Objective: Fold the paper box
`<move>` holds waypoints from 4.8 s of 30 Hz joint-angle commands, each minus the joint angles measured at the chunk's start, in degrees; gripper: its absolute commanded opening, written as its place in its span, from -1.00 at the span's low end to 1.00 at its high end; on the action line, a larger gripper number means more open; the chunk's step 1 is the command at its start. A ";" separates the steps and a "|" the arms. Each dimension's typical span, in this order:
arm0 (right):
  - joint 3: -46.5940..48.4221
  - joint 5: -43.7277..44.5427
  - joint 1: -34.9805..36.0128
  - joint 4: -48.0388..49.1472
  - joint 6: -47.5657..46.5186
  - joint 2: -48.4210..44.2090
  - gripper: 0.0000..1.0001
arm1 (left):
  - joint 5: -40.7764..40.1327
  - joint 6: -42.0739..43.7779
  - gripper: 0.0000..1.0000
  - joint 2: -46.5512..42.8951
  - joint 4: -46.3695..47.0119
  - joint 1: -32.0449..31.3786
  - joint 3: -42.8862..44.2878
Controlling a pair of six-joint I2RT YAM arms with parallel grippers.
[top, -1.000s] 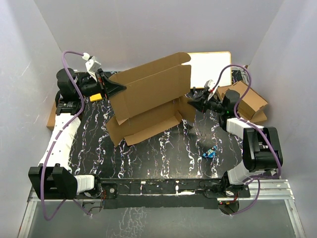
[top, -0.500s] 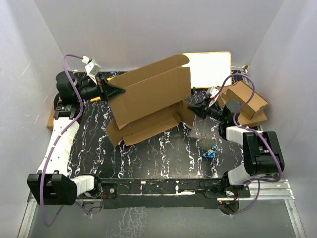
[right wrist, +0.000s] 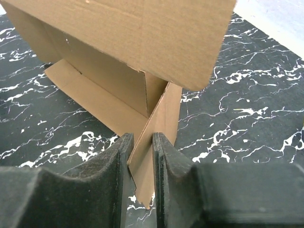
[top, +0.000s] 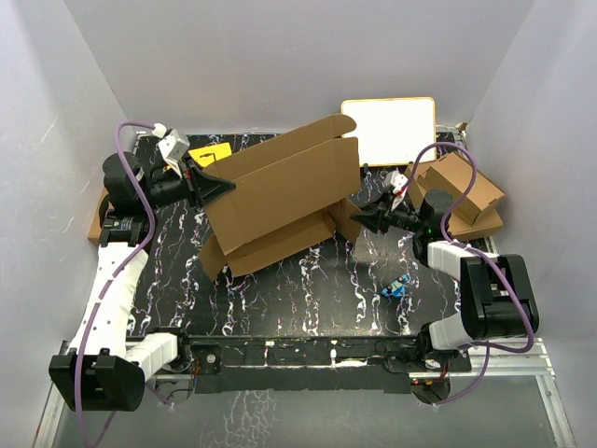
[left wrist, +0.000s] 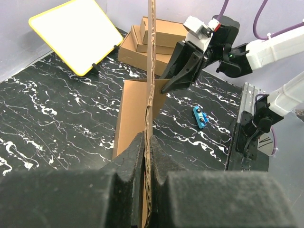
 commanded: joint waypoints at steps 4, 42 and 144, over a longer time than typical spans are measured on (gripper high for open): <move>8.72 -9.81 -1.58 -16.36 -11.84 -2.18 -0.06 | -0.45 3.83 -1.00 -1.09 -3.95 -0.12 -0.13; 29.63 -15.16 -3.85 -36.53 -31.41 16.82 0.22 | 0.79 3.52 -1.00 1.51 -3.60 -0.11 4.70; 13.98 1.74 9.62 25.09 3.79 23.58 -0.84 | -2.81 -5.32 -1.00 3.47 0.87 -0.08 5.14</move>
